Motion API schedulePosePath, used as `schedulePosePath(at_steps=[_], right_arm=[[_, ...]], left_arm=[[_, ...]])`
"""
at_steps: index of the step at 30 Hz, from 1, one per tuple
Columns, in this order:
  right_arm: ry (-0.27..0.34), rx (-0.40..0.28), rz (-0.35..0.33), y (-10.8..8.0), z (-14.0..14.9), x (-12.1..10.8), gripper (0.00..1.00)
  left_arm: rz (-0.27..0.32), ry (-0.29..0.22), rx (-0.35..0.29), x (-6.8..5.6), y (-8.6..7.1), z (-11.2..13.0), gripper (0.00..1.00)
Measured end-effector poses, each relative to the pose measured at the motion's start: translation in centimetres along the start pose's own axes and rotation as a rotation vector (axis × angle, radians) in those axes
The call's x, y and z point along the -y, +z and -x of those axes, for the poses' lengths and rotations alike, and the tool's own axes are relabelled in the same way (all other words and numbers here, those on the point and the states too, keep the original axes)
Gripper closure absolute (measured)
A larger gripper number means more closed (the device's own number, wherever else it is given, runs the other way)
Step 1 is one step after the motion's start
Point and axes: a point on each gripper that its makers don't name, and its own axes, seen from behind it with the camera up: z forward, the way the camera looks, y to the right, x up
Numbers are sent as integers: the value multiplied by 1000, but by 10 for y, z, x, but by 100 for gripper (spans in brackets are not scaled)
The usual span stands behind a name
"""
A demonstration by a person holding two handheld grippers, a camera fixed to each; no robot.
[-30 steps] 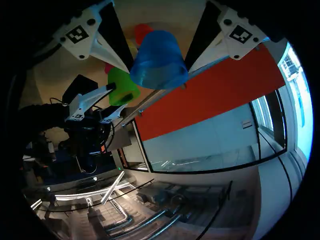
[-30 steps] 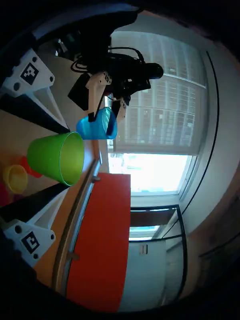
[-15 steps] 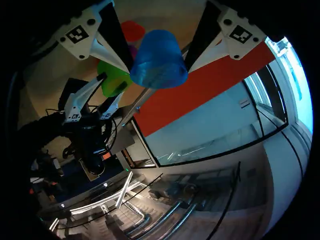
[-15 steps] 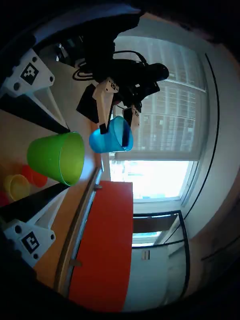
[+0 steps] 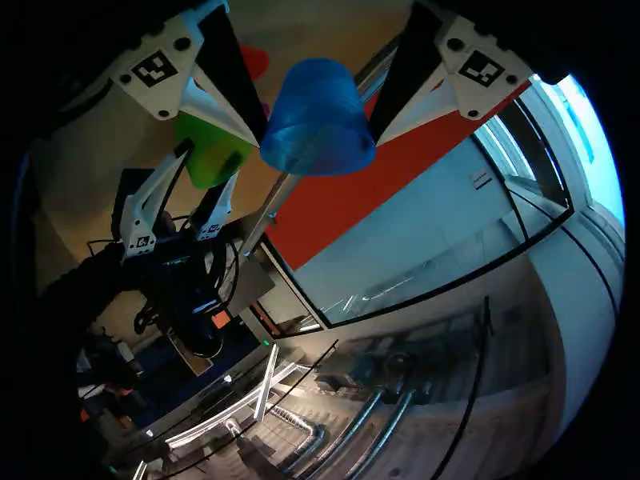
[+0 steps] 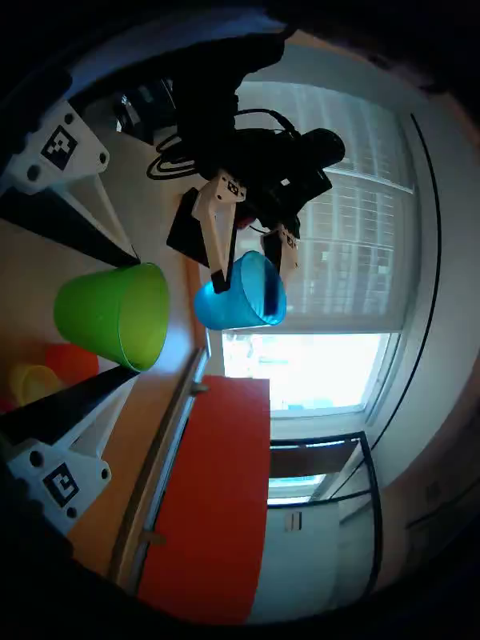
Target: Pour water
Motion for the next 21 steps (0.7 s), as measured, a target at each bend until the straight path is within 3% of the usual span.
schedulePosePath(at_steps=[11, 21], right_arm=[[-6, 6, -30, 5, 0, 11, 8], [-9, 12, -49, 8, 1, 17, 8]], left_arm=[[-11, 88, -12, 5, -4, -8, 14], [-19, 138, -12, 11, -3, -12, 14]])
